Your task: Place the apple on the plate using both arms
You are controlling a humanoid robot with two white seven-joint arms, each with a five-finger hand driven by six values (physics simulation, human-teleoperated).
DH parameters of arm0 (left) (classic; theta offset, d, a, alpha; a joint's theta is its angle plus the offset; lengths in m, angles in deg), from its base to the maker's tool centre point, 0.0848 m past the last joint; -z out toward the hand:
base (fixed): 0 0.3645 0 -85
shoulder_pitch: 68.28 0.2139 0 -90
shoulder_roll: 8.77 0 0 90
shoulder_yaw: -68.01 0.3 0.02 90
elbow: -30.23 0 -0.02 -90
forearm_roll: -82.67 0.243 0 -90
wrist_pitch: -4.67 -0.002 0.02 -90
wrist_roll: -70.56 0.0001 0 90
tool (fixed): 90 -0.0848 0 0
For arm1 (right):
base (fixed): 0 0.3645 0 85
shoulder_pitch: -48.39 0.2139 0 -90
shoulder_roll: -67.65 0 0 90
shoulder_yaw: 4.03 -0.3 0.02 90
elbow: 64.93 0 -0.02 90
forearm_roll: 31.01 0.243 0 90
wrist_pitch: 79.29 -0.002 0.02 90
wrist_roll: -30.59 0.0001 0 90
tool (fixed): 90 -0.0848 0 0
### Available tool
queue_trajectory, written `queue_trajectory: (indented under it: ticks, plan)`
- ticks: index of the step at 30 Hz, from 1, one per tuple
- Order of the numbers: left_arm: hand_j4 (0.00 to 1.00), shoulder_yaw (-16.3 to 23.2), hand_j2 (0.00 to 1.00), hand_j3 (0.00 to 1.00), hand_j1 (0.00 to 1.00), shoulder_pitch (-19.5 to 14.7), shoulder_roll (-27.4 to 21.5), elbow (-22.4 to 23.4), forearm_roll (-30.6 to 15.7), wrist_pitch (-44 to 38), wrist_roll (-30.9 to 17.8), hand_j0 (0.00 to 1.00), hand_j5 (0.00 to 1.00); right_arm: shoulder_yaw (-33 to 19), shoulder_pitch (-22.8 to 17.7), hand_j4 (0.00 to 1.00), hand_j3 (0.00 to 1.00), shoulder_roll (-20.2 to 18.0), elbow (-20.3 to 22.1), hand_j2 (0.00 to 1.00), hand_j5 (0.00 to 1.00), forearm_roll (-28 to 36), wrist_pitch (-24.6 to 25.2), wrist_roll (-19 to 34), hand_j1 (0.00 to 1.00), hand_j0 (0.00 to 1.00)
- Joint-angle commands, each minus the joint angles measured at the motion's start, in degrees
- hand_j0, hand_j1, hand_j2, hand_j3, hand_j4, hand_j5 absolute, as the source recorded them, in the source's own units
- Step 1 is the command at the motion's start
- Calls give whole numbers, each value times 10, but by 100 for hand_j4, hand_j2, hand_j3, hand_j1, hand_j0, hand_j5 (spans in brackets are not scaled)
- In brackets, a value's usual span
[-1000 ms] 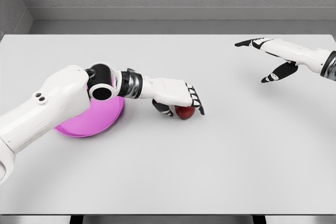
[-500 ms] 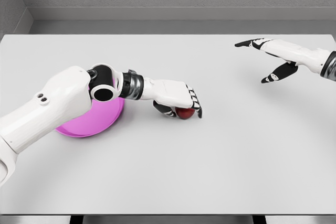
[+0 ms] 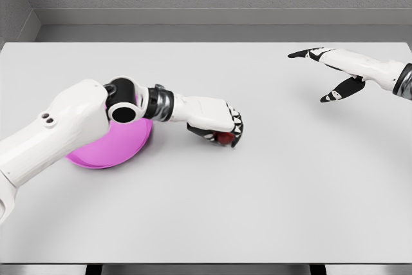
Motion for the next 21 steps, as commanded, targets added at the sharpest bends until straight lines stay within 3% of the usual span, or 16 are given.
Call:
queue_trajectory:
  ticks: [1,7,11,19,21]
  plan:
    - [46,-2,46,46,46,0,-30,-31,-21,-1,3,46,46,0,1,100,100,-1,0,100,100,4,2,0,100,100]
    - [41,-34,41,41,41,-8,-194,-132,-147,-1,5,41,41,-1,1,100,100,1,1,100,100,4,2,0,100,100]
    - [41,-47,41,41,41,-6,-287,-124,-169,-1,5,41,41,-1,1,100,100,2,1,100,100,4,2,0,100,100]
    - [46,-50,46,46,46,3,-300,-56,-168,-1,4,46,46,-1,0,100,100,2,1,100,100,4,2,0,100,100]
    - [59,-50,59,59,59,12,-300,-54,-168,-1,4,59,59,-1,0,100,100,1,1,100,100,4,2,0,100,100]
